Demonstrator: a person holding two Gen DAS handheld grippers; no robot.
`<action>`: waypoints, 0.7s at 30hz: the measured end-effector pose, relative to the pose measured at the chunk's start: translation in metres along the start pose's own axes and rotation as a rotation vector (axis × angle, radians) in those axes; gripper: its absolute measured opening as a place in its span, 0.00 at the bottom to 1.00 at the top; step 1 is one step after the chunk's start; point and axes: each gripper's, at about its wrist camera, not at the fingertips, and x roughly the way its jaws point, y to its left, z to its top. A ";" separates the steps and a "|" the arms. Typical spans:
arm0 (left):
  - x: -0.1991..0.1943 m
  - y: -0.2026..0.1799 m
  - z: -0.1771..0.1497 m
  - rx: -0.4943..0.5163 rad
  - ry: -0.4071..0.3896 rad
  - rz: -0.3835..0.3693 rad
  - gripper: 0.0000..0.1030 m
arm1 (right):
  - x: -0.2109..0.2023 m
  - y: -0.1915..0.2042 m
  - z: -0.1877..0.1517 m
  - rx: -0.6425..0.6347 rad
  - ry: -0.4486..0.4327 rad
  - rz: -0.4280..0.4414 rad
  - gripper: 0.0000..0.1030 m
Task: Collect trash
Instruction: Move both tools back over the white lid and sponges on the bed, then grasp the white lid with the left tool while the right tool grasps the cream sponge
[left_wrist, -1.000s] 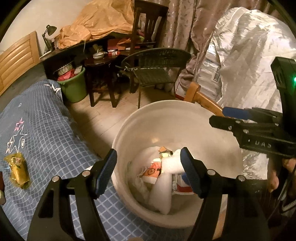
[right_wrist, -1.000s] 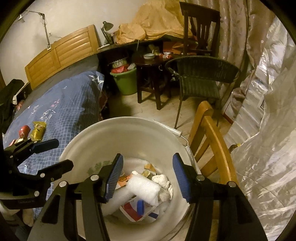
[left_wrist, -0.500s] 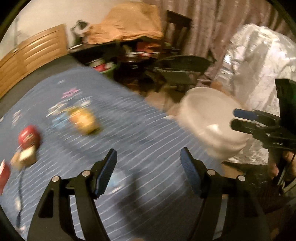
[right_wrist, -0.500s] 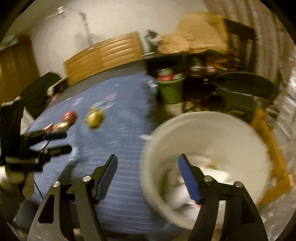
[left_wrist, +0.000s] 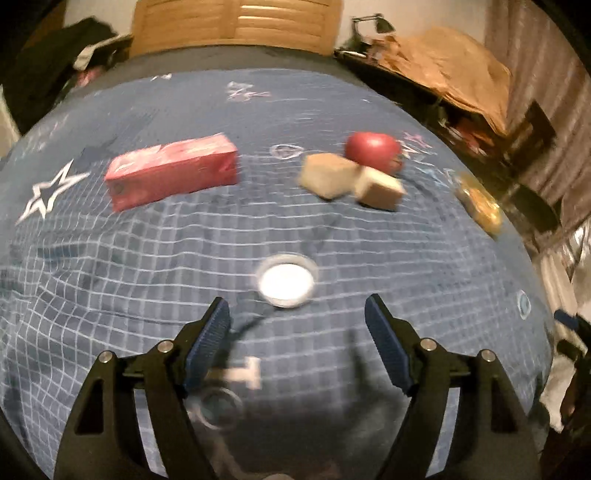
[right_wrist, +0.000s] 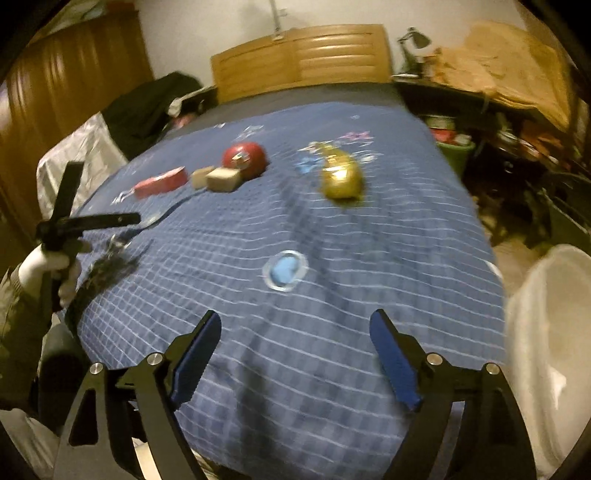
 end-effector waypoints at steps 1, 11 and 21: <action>0.005 0.004 0.002 -0.012 0.013 -0.009 0.72 | 0.005 0.004 0.003 -0.010 0.006 0.005 0.81; 0.043 0.006 0.017 -0.009 0.030 -0.026 0.43 | 0.074 0.072 0.076 -0.221 0.053 0.061 0.81; 0.042 0.007 0.006 -0.006 -0.007 -0.044 0.37 | 0.184 0.079 0.164 -0.094 0.119 0.157 0.63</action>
